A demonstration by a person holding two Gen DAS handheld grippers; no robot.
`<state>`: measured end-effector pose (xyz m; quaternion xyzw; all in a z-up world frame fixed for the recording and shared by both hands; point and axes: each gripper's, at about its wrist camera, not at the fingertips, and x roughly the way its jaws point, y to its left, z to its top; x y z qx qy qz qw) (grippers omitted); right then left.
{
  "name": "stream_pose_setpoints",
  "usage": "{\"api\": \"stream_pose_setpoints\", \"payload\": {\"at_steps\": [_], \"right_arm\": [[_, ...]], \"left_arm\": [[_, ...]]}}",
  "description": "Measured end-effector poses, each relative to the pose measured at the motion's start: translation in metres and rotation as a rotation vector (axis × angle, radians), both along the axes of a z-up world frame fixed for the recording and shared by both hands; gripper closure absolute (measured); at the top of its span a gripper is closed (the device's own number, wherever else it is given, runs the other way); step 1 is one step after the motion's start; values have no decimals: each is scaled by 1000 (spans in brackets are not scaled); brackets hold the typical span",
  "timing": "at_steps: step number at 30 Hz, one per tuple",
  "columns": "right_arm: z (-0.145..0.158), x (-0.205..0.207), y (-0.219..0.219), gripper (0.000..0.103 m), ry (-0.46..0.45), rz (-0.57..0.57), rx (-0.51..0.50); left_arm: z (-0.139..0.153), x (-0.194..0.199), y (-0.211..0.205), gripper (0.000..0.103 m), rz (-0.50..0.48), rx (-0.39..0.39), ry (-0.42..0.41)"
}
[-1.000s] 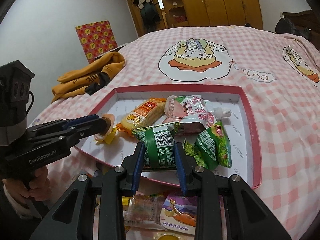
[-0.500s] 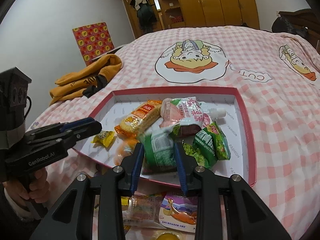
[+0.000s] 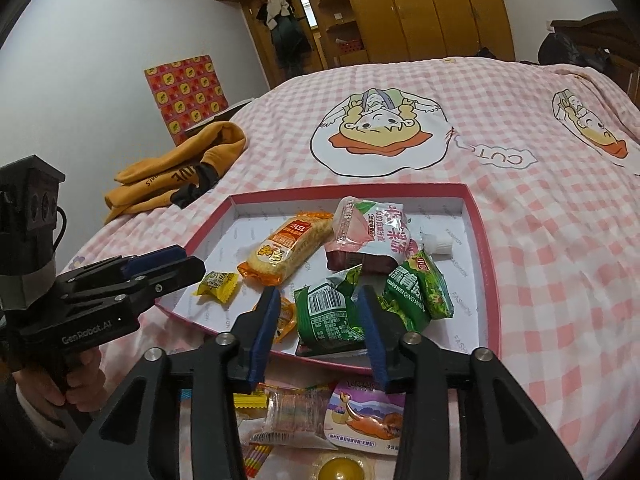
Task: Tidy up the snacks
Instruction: 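Lower both snacks into the box lid and open both tools, then withdraw both tools from the box toward the remaining snacks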
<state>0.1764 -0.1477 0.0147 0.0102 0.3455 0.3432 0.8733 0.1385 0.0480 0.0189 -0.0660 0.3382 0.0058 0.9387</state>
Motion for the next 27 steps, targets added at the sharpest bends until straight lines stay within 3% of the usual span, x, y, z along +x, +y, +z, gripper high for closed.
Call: {"api": "stream_pose_setpoints", "payload": {"at_steps": [11, 18, 24, 27], "right_arm": [[2, -8, -2, 53, 16, 12, 1], [5, -14, -2, 37, 8, 23, 2], [2, -21, -8, 35, 29, 22, 11], [-2, -27, -10, 34, 35, 27, 6]], "left_arm": [[5, -9, -3, 40, 2, 12, -2], [5, -17, -4, 32, 12, 7, 9], [6, -26, -9, 21, 11, -3, 34], [5, -31, -10, 20, 12, -15, 39]]}}
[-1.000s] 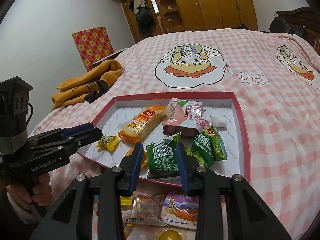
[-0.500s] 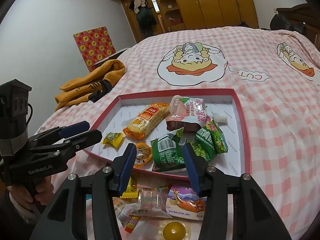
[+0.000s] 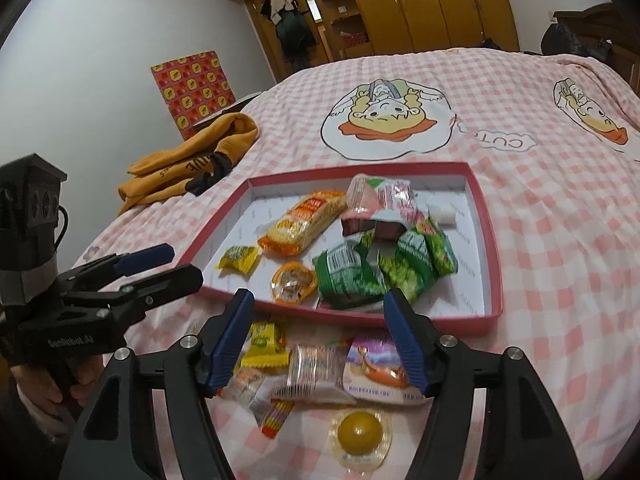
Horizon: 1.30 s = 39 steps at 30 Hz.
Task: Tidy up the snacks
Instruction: 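Withdraw both tools from the box toward the remaining snacks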
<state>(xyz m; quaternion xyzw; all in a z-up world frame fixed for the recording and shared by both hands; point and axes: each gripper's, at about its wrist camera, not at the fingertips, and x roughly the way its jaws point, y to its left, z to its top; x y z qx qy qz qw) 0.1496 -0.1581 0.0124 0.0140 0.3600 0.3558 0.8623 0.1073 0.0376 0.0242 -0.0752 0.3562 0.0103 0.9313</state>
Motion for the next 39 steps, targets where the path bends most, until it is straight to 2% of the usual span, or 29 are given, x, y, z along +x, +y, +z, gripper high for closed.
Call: {"api": "stream_pose_setpoints", "payload": {"at_steps": [21, 39], "right_arm": [[-12, -16, -22, 32, 41, -27, 1], [-20, -17, -32, 32, 65, -51, -6]], "left_arm": [[-9, -19, -18, 19, -12, 3, 29], [-23, -25, -17, 19, -9, -14, 57]]}}
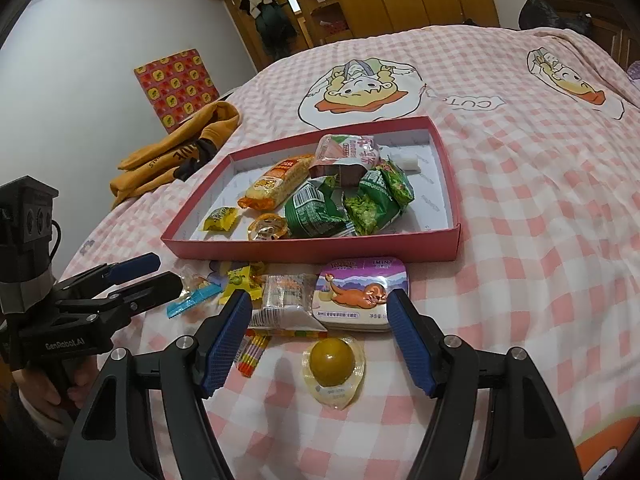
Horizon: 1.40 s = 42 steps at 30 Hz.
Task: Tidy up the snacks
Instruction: 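Withdraw both tools from the box toward the remaining snacks, then grasp the yellow jelly cup with the right tool while the left tool closes on the clear candy bag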
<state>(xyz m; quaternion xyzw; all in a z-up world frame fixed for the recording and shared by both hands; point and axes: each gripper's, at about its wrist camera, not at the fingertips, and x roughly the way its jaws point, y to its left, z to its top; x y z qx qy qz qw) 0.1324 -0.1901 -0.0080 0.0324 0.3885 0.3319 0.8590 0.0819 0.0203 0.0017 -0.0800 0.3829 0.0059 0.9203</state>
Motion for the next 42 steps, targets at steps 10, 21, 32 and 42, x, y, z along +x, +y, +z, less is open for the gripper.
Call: {"api": "stream_pose_setpoints", "payload": {"at_steps": [10, 21, 32, 42], "right_arm": [[-9, -8, -11, 32, 12, -7, -4], [-14, -11, -17, 33, 15, -1, 21], [-27, -26, 2, 68, -27, 51, -107], [-19, -29, -9, 71, -54, 45, -44]], "left_arm": [[-6, -6, -6, 19, -7, 5, 16], [-11, -5, -2, 20, -6, -60, 7], [-17, 1, 0, 63, -11, -79, 21], [-5, -10, 0, 101, -14, -91, -27]]}}
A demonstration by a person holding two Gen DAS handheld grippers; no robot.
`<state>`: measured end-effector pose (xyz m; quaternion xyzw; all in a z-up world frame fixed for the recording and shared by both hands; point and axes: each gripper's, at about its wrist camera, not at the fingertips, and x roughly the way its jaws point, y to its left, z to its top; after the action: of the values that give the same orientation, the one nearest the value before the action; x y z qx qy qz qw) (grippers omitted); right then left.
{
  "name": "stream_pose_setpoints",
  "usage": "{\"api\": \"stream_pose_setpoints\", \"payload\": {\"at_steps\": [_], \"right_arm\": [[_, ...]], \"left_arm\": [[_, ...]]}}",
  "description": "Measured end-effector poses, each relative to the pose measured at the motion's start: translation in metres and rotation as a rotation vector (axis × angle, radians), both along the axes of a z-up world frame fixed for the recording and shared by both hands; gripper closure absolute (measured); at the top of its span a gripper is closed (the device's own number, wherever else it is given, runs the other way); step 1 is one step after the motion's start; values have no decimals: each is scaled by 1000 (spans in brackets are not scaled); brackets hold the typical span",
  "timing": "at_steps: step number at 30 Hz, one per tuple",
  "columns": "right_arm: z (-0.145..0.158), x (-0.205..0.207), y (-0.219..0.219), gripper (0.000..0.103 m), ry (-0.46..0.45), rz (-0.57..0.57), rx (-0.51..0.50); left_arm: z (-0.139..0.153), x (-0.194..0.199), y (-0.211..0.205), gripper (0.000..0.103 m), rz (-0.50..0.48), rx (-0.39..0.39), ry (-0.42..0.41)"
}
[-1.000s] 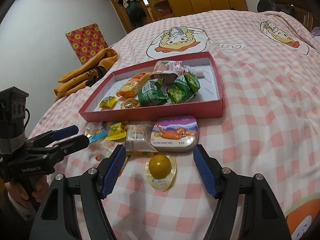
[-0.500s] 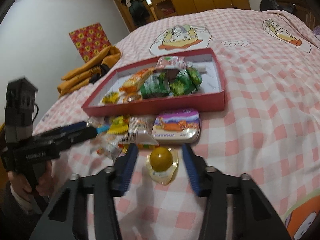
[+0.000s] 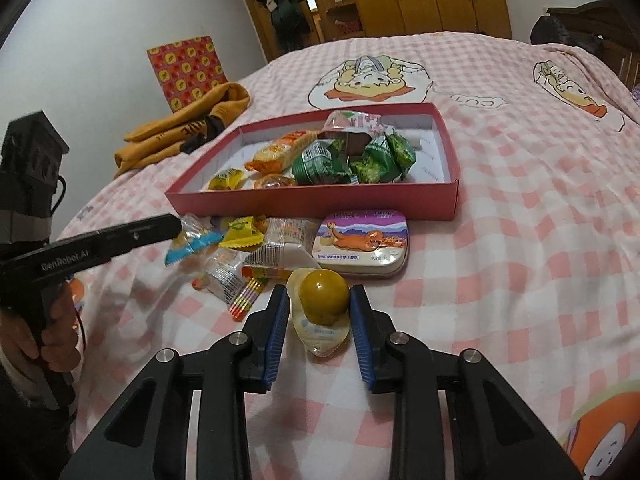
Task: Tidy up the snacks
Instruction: 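Grasp the yellow jelly cup with the right tool while the left tool closes on the clear candy bag, then lift the jelly cup with the right tool while the left tool reopens over the clear candy bag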
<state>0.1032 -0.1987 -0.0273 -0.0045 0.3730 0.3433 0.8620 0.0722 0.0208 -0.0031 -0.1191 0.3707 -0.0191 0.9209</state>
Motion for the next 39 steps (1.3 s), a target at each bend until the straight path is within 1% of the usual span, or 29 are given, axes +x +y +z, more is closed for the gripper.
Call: {"api": "stream_pose_setpoints", "payload": {"at_steps": [2, 5, 10, 13, 16, 22, 24, 33, 36, 37, 38, 39], "right_arm": [[0, 0, -1, 71, 2, 1, 5], [-1, 0, -1, 71, 9, 5, 9], [-2, 0, -2, 71, 17, -1, 10], [2, -2, -4, 71, 9, 4, 30], [5, -3, -6, 71, 7, 20, 57], [9, -4, -6, 71, 5, 17, 64], [10, -3, -6, 71, 8, 15, 68], [20, 0, -9, 71, 7, 23, 102], [22, 0, -9, 71, 2, 23, 107], [23, 0, -9, 71, 1, 24, 109], [22, 0, -9, 71, 2, 24, 110], [22, 1, -9, 71, 3, 23, 109]], "left_arm": [[0, -2, -2, 103, -3, 9, -1], [4, -6, -2, 103, -1, 7, -14], [22, -19, -6, 103, -4, 18, -56], [32, -24, -6, 103, -6, 24, -75], [38, -25, -4, 103, 6, 36, -78], [41, -26, 2, 103, 19, 33, -73], [42, -27, 3, 103, 16, 24, -83], [47, -25, 8, 103, 33, 39, -91], [45, -23, 10, 103, 33, 34, -82], [43, -21, 9, 101, 21, 35, -66], [37, -16, 7, 99, -7, 46, -28], [33, -13, 5, 94, -15, 57, -9]]}}
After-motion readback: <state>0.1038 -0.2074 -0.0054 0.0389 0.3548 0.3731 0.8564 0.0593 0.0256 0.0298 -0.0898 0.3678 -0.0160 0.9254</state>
